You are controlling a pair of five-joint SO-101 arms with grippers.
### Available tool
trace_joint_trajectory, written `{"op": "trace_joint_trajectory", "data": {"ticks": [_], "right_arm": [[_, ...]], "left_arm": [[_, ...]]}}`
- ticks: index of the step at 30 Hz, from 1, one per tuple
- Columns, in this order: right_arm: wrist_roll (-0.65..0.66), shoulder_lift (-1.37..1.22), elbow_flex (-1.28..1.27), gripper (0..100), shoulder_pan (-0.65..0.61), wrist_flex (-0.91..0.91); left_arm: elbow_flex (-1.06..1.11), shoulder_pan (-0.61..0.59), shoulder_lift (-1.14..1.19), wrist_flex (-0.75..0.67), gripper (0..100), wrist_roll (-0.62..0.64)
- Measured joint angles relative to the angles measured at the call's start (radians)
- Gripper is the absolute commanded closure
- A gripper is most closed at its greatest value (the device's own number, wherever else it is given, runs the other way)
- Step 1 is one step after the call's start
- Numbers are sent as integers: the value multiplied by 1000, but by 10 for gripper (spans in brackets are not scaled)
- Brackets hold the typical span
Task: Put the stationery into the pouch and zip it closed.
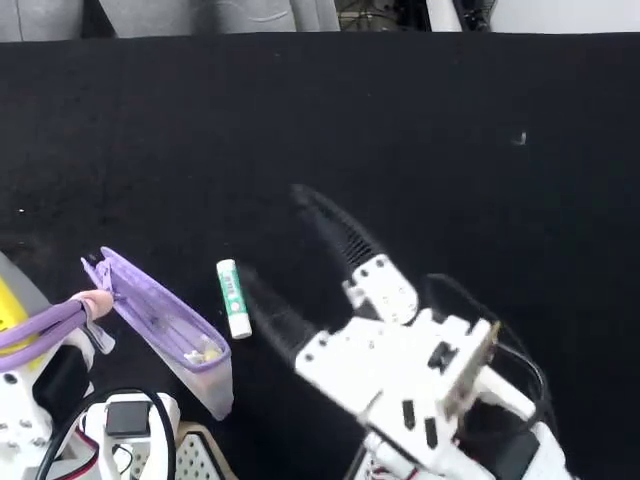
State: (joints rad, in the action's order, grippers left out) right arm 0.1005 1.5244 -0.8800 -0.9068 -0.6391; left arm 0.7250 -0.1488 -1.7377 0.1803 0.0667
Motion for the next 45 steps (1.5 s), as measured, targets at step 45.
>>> {"op": "trace_joint_trajectory", "data": {"ticks": [45], "right_arm": [[-265, -1392, 422, 796, 109, -302]], "left_arm": [[17, 0, 0, 0, 970, 0]]}}
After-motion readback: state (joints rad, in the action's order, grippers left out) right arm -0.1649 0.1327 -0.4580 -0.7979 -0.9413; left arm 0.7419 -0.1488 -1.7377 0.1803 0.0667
